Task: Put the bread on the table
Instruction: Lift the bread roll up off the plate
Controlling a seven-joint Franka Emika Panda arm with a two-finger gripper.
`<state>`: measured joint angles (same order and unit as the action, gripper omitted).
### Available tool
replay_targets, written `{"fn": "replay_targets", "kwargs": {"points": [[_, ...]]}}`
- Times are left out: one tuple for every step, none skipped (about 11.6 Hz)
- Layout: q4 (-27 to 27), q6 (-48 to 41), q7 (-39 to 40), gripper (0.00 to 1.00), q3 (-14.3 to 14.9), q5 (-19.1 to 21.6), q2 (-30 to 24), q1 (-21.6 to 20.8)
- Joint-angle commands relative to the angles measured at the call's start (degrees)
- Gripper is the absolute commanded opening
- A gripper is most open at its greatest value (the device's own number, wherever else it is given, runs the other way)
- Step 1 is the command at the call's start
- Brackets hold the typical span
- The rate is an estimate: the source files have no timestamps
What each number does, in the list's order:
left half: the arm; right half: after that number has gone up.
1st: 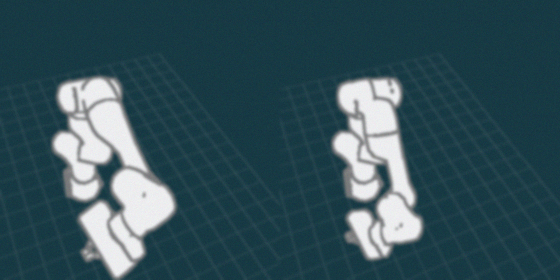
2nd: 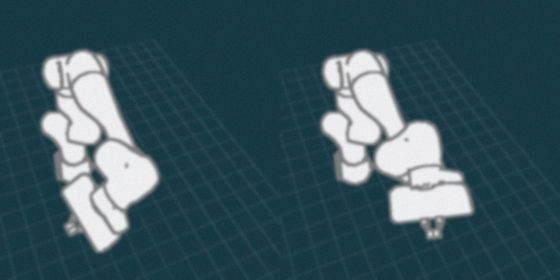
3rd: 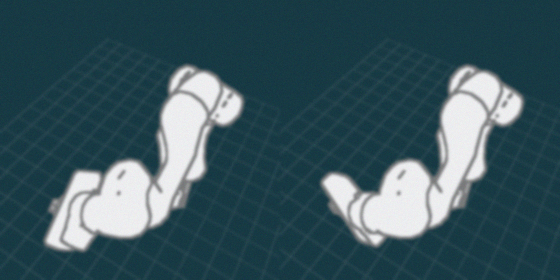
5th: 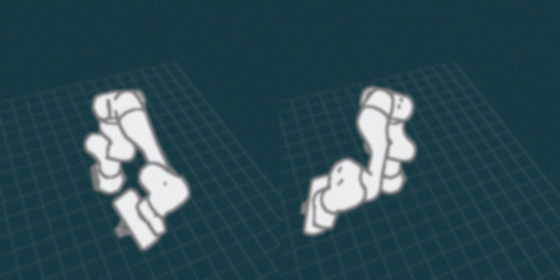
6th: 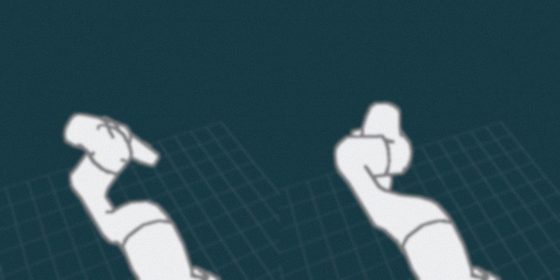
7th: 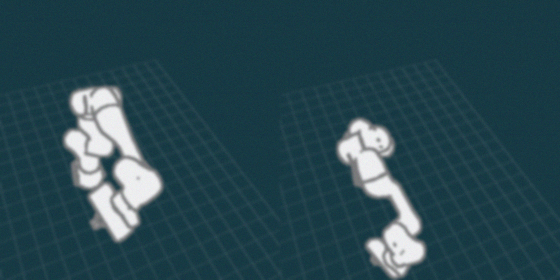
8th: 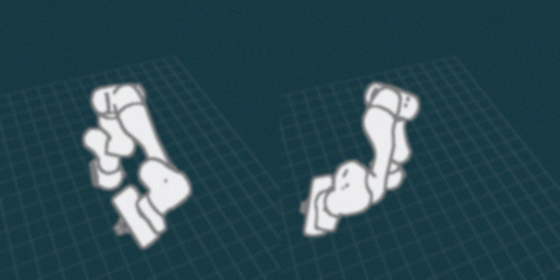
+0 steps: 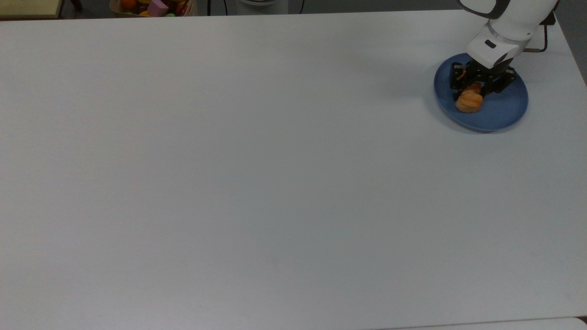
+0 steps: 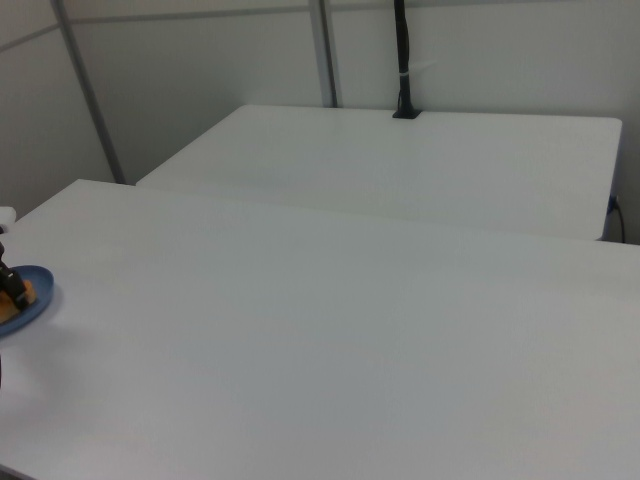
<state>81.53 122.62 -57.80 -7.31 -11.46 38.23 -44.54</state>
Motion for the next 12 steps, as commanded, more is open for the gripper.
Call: {"fn": "replay_targets", "kwargs": {"points": [[-0.14, -0.88, -1.09, 0.0, -3.31, -0.67, -3.93, 3.22], [-0.05, -2.28, -0.91, 0.0, -4.46, -0.67, -5.43, 4.28], [0.03, -4.21, -0.39, 0.0, -5.34, -0.67, -7.1, 5.24], [0.12, -6.14, 0.84, 0.0, -6.13, -0.23, -9.11, 6.12], [0.21, -9.03, 2.59, 0.0, -7.27, 0.64, -12.09, 7.52], [0.21, -12.63, 4.52, 0.0, -8.06, 2.04, -14.99, 9.37], [0.04, -16.67, 7.5, 0.0, -8.59, 4.49, -17.98, 11.3], [-0.14, -19.41, 10.14, 0.0, -8.6, 6.52, -19.92, 12.62], [-0.31, -23.26, 14.52, 0.0, -8.42, 8.8, -22.64, 14.46], [-0.32, -26.87, 18.13, 0.0, -7.73, 9.52, -25.11, 15.44], [-0.23, -30.38, 21.82, 0.0, -6.33, 9.7, -27.31, 16.49], [0.12, -33.38, 26.38, 0.0, -4.05, 10.4, -29.5, 17.9]]}}
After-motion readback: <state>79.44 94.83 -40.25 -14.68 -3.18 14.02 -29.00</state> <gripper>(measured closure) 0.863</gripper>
